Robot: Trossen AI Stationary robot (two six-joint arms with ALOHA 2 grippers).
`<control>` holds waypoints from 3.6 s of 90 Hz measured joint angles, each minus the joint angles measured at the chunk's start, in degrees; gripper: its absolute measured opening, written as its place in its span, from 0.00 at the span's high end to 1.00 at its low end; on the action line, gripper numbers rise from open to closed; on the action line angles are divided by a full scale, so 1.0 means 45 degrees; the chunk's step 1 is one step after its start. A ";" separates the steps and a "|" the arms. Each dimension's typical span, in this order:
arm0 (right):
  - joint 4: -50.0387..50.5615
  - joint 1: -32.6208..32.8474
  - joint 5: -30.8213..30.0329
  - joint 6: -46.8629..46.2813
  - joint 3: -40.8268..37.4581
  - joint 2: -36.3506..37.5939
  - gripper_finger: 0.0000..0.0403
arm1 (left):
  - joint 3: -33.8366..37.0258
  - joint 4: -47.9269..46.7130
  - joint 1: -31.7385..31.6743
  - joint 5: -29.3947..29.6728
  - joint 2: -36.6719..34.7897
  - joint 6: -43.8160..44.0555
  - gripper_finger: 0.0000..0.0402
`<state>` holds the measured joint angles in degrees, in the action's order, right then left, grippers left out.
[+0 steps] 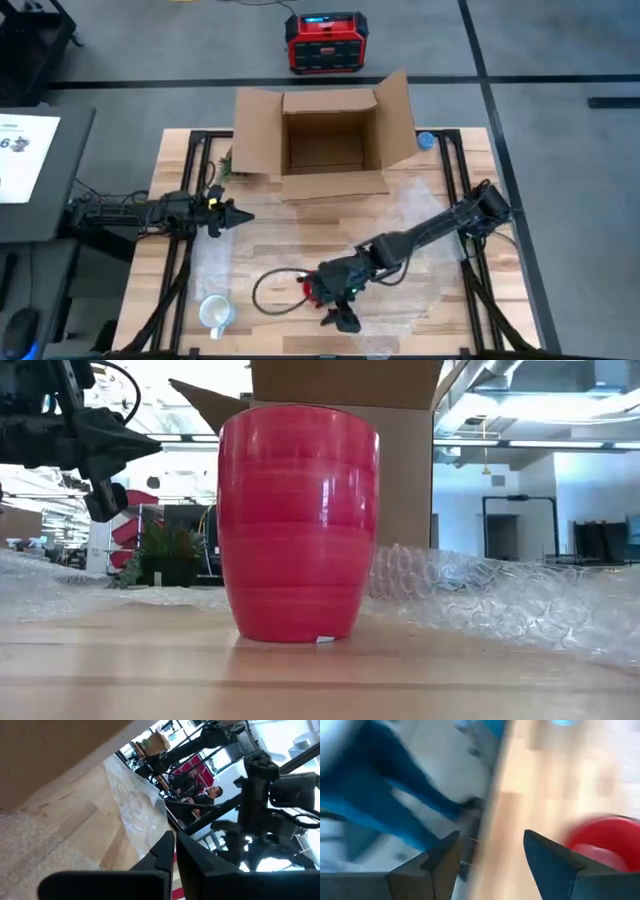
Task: Wrap mug
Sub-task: Wrap the red mug with bubble wrap
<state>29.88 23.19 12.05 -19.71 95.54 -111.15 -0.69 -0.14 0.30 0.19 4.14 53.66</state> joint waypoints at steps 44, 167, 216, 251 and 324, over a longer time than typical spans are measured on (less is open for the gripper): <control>0.1263 -0.0079 -0.0888 0.3387 0.0380 -0.1941 0.49 | 0.0000 0.0001 0.0004 0.0000 0.0000 0.0226 1.00; 0.7044 0.1102 -0.1304 -0.6900 -0.1971 0.0120 1.00 | -0.0590 -0.1084 0.0120 -0.0128 0.0000 0.1135 1.00; 0.1397 -0.0641 -0.1900 -0.6991 -0.2129 -0.0690 1.00 | -0.0594 -0.1042 0.0120 -0.0305 -0.0005 0.1518 1.00; 0.4100 -0.1718 -0.2974 -0.6215 0.0333 -0.0482 1.00 | -0.0607 -0.1100 0.0120 -0.0272 -0.0005 0.1540 1.00; 0.5599 -0.1578 -0.1689 -0.6184 -0.0003 -0.1852 0.79 | -0.0622 -0.1228 0.0144 -0.0156 -0.0005 0.1561 1.00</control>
<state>55.08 16.09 4.45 -47.54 95.53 -119.48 -3.49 -5.66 0.95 -0.51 4.12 60.68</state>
